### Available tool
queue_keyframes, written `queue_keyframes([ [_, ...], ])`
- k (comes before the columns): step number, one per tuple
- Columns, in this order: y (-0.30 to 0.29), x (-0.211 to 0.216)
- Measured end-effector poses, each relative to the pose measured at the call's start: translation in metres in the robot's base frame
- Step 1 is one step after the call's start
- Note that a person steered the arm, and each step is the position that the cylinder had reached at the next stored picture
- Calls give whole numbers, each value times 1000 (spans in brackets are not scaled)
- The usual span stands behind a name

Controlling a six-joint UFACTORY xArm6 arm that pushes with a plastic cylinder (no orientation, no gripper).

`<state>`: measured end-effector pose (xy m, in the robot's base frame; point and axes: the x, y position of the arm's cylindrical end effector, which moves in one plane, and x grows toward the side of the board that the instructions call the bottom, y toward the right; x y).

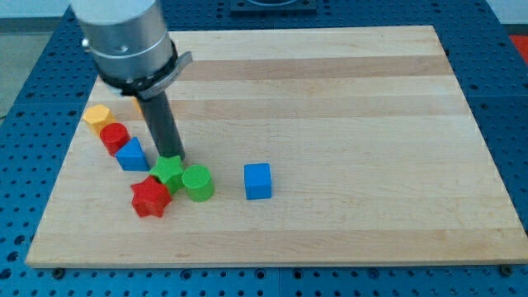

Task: Push the red star towards the bottom center

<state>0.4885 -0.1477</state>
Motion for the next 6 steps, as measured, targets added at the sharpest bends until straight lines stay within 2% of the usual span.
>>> queue_keyframes([
  [1, -3, 7],
  [2, -54, 7],
  [3, -52, 47],
  [4, 33, 81],
  [5, 54, 81],
  [6, 1, 57],
])
